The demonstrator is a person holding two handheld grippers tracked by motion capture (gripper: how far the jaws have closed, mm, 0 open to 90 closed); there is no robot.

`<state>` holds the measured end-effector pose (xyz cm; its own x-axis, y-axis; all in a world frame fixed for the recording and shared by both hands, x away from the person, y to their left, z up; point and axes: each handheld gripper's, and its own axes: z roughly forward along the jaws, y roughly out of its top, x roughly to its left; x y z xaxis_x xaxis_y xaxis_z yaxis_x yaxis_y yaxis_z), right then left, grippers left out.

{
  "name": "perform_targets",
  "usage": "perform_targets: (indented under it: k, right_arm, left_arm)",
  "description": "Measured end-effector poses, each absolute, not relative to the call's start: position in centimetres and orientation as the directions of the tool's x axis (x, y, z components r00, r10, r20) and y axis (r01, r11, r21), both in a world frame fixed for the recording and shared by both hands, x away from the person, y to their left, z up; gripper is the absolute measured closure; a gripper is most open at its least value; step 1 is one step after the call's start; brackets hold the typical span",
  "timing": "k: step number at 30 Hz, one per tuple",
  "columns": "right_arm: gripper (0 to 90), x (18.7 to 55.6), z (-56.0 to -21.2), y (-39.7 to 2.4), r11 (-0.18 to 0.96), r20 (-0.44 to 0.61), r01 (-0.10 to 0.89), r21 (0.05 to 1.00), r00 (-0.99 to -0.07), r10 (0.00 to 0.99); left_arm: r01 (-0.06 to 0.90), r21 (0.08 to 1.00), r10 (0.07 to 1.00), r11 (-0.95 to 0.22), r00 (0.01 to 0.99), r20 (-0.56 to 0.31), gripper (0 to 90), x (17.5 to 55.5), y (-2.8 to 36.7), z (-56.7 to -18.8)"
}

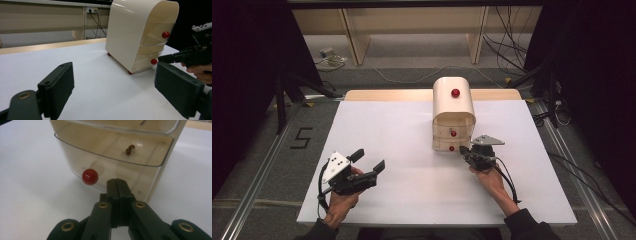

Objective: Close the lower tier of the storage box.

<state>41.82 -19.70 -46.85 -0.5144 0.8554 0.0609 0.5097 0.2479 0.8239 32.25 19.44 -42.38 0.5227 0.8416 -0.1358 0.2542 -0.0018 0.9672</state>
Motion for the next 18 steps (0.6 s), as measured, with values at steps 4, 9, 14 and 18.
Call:
perform_targets:
  k: [4,9,14,18]
  right_arm:
    - [90.0,41.79,-46.76,-19.77,0.239,0.067,0.507,0.828,-0.513,0.856]
    - [90.0,41.67,-46.66,-19.78,0.233,0.078,0.509,0.828,-0.517,0.852]
    - [90.0,41.37,-46.43,-19.61,0.229,0.084,0.503,0.833,-0.524,0.848]
    - [90.0,41.21,-46.21,-19.63,0.217,0.096,0.502,0.837,-0.526,0.845]
  left_arm:
    - [0.254,0.967,0.842,-0.002,0.523,-0.136,15.5,32.24,19.46,-42.37]
    - [0.254,0.967,0.842,-0.001,0.523,-0.136,15.5,32.24,19.48,-42.36]
    - [0.253,0.967,0.841,-0.002,0.523,-0.136,15.5,32.24,19.45,-42.36]
    - [0.254,0.967,0.841,-0.001,0.523,-0.136,15.5,32.24,19.46,-42.37]
